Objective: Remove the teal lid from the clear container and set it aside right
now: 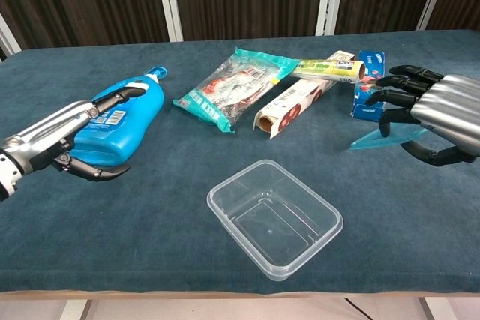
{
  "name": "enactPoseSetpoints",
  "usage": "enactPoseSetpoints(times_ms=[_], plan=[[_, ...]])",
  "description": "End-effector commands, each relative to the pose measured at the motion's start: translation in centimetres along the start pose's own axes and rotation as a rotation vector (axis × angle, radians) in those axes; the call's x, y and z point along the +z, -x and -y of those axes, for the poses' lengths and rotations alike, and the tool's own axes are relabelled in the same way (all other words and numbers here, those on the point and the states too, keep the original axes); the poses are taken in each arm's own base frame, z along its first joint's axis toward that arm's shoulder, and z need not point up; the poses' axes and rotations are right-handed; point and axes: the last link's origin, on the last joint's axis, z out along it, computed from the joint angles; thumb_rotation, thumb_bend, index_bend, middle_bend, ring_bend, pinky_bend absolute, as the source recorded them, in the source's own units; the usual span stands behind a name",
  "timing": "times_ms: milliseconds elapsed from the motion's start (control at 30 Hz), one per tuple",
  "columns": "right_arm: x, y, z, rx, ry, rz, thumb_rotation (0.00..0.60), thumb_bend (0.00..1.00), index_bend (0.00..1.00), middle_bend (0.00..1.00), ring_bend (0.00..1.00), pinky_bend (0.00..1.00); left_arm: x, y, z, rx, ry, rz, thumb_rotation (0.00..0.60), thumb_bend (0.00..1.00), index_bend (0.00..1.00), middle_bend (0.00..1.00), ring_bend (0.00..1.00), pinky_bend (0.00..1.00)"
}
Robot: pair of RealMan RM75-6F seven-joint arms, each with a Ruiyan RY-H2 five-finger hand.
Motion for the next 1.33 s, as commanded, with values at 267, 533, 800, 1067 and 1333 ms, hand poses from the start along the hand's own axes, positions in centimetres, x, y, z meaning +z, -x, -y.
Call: enactPoseSetpoints(times_ms=[267, 533, 800, 1067, 1333], plan=[[-3.3, -1.0, 0.1, 0.152, 0.006, 0.127, 0.54, 0.13, 0.0, 0.0, 0.0, 0.0, -1.0, -0.5, 0.4, 0.005, -0.006, 0.011, 0.6, 0.28, 0.0, 0.0, 0.0, 0.01], [-7.4, -3.6, -1.0, 0.188, 0.018, 0.251, 0.51, 0.11, 0.0, 0.0, 0.0, 0.0, -4.1, -2.2, 0.7, 0.07, -0.021, 0.113, 0.6, 0.29, 0.0, 0.0, 0.0, 0.01], [-14.2, -9.0, -2.3, 0.215, 0.298, 0.201, 0.51, 0.1, 0.0, 0.0, 0.0, 0.0, -9.8, -5.4, 1.1, 0.201, -0.073, 0.172, 0.6, 0.31, 0.0, 0.0, 0.0, 0.01], [-20.4, -11.2, -2.6, 0.211, 0.581, 0.071, 0.51, 0.1, 0.0, 0.0, 0.0, 0.0, -18.4, -7.4, 1.1, 0.439, -0.233, -0.008, 0.6, 0.33, 0.0, 0.0, 0.0, 0.0], [-20.3, -10.4, -4.2, 0.237, 0.629, 0.103, 0.509, 0.1, 0.0, 0.0, 0.0, 0.0, -19.5, -8.1, 0.3, 0.415, -0.163, -0.056, 0.6, 0.33, 0.0, 0.0, 0.0, 0.0]])
